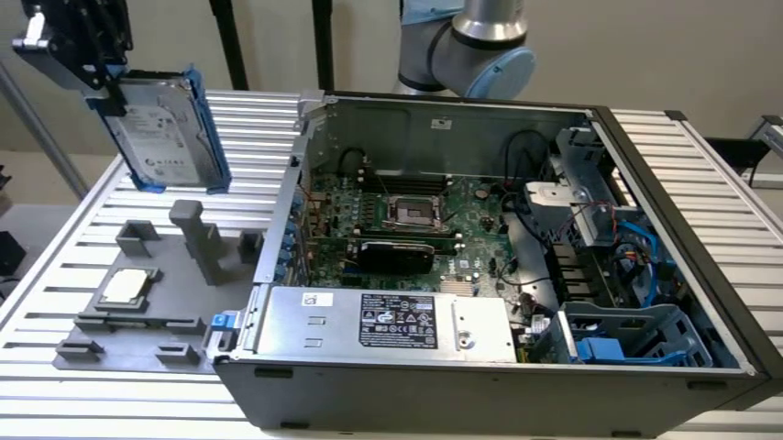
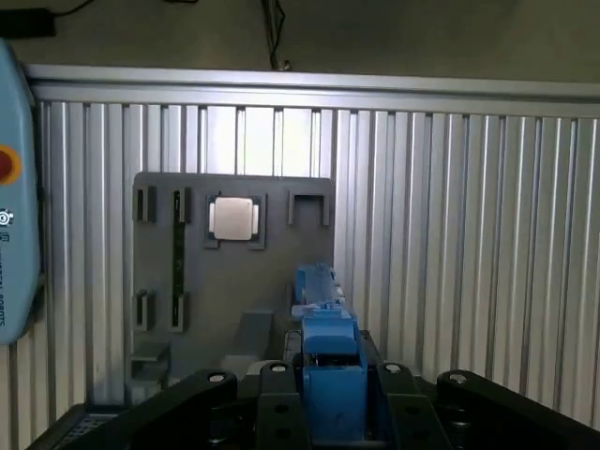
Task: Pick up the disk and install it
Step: 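Pick up the disk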
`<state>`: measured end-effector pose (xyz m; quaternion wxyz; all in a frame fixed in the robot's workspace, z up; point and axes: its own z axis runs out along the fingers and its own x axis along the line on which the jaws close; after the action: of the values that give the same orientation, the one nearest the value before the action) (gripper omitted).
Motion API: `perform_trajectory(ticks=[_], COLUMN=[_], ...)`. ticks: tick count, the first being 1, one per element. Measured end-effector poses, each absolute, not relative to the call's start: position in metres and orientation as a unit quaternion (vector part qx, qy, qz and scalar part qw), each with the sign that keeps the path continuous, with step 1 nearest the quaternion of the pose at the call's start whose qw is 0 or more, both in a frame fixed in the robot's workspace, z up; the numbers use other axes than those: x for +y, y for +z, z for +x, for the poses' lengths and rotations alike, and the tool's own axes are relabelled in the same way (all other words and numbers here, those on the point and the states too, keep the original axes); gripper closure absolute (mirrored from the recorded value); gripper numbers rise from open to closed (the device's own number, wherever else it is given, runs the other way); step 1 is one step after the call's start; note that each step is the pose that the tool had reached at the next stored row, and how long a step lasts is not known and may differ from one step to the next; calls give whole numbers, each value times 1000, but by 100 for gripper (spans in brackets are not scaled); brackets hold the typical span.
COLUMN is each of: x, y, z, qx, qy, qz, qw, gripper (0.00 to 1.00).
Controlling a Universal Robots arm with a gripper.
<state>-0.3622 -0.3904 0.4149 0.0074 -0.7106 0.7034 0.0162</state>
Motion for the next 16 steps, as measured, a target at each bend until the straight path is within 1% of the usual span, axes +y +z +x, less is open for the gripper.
perform_trajectory(ticks=[16], x=[-394], y=[482], z=[-289], qx=[703], qy=[24], qz=[-711], qw=[14], gripper=[67])
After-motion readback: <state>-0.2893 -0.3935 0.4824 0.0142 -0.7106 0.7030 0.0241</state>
